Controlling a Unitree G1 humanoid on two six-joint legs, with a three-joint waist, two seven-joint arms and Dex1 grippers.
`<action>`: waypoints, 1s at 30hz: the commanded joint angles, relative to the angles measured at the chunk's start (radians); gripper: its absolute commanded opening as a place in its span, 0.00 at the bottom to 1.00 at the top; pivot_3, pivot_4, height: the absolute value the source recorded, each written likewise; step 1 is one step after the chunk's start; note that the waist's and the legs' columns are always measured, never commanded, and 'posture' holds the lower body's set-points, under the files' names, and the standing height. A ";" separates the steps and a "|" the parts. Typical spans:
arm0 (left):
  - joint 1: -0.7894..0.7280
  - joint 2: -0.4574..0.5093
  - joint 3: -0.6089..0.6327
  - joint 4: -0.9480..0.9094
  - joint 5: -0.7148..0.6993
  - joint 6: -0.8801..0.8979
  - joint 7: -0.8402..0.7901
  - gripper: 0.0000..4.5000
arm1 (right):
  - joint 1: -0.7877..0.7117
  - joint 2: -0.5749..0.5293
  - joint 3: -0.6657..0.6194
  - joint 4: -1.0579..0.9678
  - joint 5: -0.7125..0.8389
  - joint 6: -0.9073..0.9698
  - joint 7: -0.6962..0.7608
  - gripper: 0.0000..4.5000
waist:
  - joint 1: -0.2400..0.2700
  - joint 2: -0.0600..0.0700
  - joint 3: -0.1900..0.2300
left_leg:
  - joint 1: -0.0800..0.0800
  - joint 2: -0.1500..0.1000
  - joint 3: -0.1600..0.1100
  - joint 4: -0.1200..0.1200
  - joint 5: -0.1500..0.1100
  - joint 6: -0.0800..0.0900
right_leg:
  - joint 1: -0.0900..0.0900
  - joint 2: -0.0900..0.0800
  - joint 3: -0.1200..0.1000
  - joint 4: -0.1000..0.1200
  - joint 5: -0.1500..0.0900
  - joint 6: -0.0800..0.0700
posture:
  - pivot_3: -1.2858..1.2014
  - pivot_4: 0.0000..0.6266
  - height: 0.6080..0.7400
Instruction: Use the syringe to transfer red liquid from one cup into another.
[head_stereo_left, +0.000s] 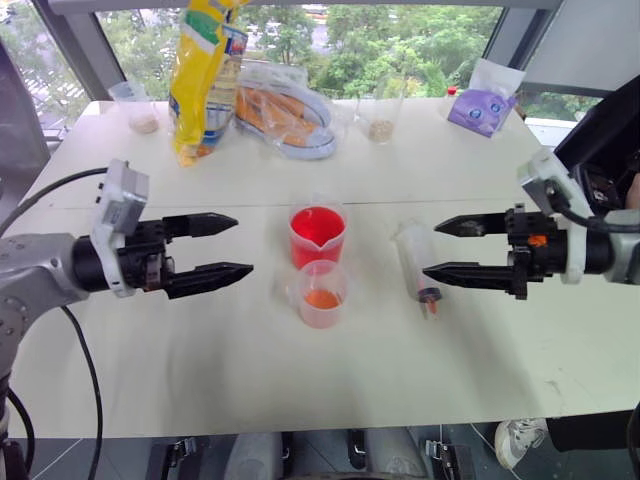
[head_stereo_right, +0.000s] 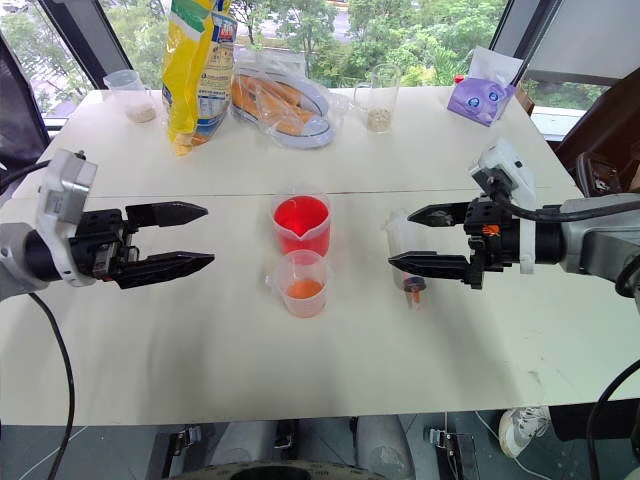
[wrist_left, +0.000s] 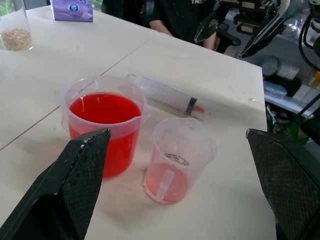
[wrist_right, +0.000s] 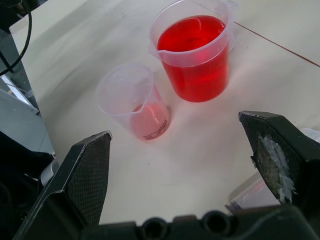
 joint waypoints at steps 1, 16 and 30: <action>-0.002 0.007 0.040 -0.015 -0.003 -0.021 0.003 1.00 | -0.017 -0.008 -0.015 -0.010 0.015 -0.004 -0.006 0.99 | 0.000 0.000 0.000 | 0.000 0.000 0.000 0.000 0.000 0.000 | 0.000 0.000 0.000 0.000 0.000 0.000 | 0.52 0.24 1.00; -0.019 0.002 0.013 -0.006 0.008 -0.036 -0.011 1.00 | -0.006 -0.004 0.011 -0.019 0.012 0.041 -0.069 0.99 | 0.000 0.000 0.000 | 0.000 0.000 0.000 0.000 0.000 0.000 | 0.000 -0.001 0.000 0.000 0.000 0.000 | 0.52 0.24 1.00; -0.049 -0.054 -0.057 0.005 0.050 -0.077 -0.009 1.00 | -0.285 0.084 0.271 0.164 -0.108 0.320 -0.261 0.99 | -0.003 0.000 0.000 | -0.001 0.000 0.000 0.000 0.000 0.000 | -0.002 -0.001 0.000 0.000 0.000 -0.002 | 0.52 0.24 1.00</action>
